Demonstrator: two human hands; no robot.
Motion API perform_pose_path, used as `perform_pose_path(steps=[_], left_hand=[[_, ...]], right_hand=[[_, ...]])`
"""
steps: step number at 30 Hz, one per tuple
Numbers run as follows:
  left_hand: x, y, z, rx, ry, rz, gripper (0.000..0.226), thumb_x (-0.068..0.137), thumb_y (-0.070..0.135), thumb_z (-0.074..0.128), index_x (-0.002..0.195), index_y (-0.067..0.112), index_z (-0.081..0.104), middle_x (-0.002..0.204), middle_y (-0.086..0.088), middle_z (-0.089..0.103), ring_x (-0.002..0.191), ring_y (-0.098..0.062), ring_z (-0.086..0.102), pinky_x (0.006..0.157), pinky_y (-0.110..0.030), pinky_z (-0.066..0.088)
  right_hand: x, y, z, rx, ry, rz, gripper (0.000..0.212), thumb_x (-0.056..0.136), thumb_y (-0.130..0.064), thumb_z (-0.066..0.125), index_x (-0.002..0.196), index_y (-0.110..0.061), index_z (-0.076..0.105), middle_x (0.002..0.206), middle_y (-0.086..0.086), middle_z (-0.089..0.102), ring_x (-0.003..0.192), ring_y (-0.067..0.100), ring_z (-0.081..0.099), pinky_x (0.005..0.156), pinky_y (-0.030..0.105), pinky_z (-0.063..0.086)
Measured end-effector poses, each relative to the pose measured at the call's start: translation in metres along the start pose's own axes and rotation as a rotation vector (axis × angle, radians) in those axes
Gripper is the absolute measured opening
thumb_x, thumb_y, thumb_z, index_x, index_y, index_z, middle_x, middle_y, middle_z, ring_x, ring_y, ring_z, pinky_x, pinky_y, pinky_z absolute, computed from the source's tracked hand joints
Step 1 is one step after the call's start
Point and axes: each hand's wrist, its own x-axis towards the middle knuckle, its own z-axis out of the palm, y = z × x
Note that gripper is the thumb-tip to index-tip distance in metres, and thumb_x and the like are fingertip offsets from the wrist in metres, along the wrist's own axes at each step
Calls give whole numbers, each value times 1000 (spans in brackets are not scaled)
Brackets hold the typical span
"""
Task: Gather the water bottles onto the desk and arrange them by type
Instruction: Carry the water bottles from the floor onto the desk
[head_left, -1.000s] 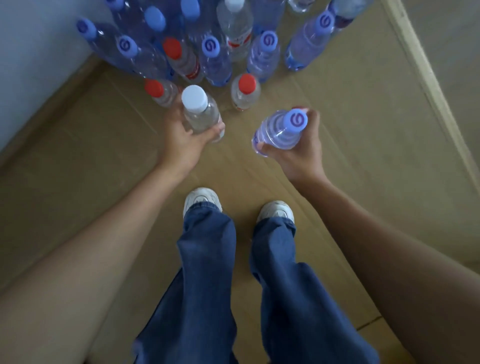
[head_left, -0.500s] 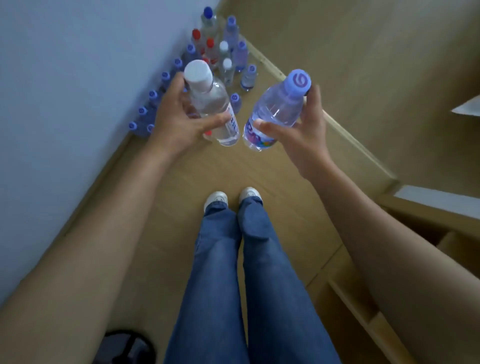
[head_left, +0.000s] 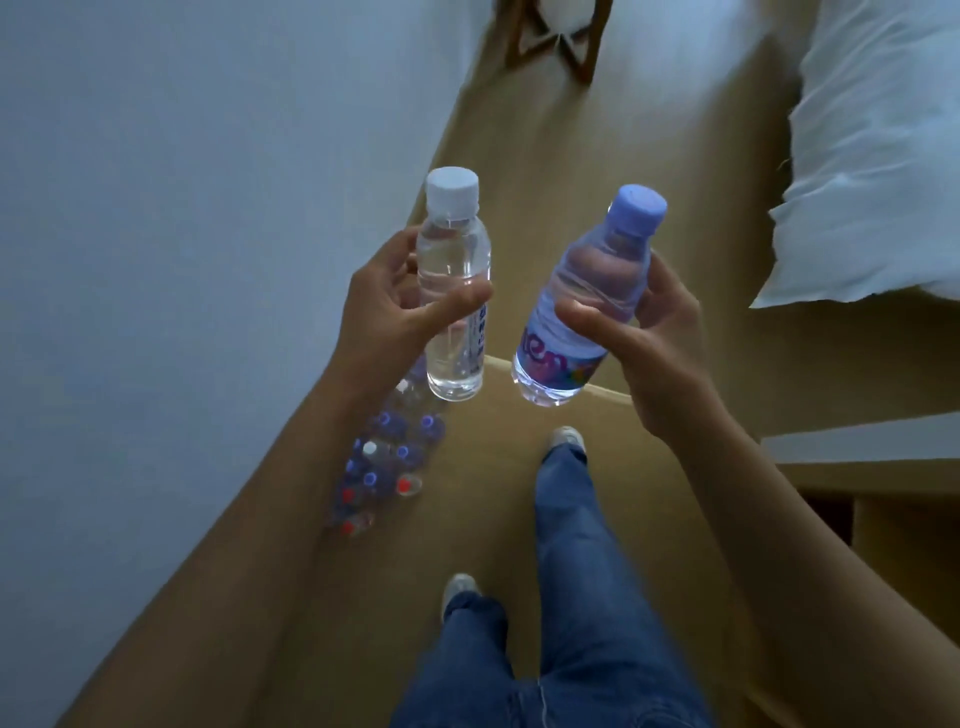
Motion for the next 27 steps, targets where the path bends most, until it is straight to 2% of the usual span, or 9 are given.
perform_pose_path(steps=[4, 8, 12, 16, 19, 23, 27], left_hand=[[77, 30, 54, 0, -40, 72, 55, 78, 25, 82, 128, 14, 61, 108, 5, 74, 98, -19, 73, 83, -43, 61], [169, 60, 120, 16, -73, 121, 57, 77, 32, 82, 128, 16, 62, 105, 9, 74, 93, -13, 73, 75, -28, 60], [252, 94, 183, 37, -66, 169, 51, 76, 47, 80, 122, 30, 64, 103, 15, 74, 94, -5, 72, 72, -15, 55], [336, 117, 226, 40, -82, 184, 48, 77, 47, 81, 120, 34, 65, 102, 13, 74, 92, -7, 73, 72, -18, 55], [401, 130, 250, 37, -100, 202, 47, 76, 40, 82, 119, 29, 66, 100, 14, 74, 90, -6, 72, 71, -14, 54], [498, 140, 277, 46, -134, 247, 49, 75, 33, 83, 120, 21, 65, 99, 21, 73, 90, -1, 71, 70, -9, 52], [612, 155, 301, 34, -181, 287, 56, 71, 31, 81, 122, 13, 65, 99, 22, 73, 90, 0, 70, 70, -9, 52]], right_hand=[[65, -23, -50, 24, 36, -35, 57, 69, -17, 83, 120, -12, 58, 113, 13, 69, 106, 30, 68, 94, 45, 55], [152, -49, -108, 13, 69, -71, 71, 68, -18, 86, 127, -6, 48, 105, -1, 70, 101, 22, 71, 82, 31, 58], [235, -79, -162, -62, 106, -130, 71, 66, -29, 86, 123, -9, 51, 107, -2, 71, 99, 18, 71, 82, 31, 59], [315, -103, -202, -103, 156, -187, 59, 67, -32, 87, 118, -22, 58, 106, -6, 71, 99, 14, 70, 82, 27, 58], [376, -113, -223, -104, 205, -210, 56, 68, -34, 84, 117, -22, 61, 106, -8, 72, 98, 12, 70, 81, 22, 56], [472, -118, -245, -87, 281, -239, 56, 72, -28, 85, 122, -17, 62, 109, -3, 72, 100, 16, 70, 83, 26, 58], [581, -131, -263, -69, 350, -262, 53, 71, -27, 86, 119, -20, 66, 106, -5, 74, 98, 15, 71, 84, 28, 57]])
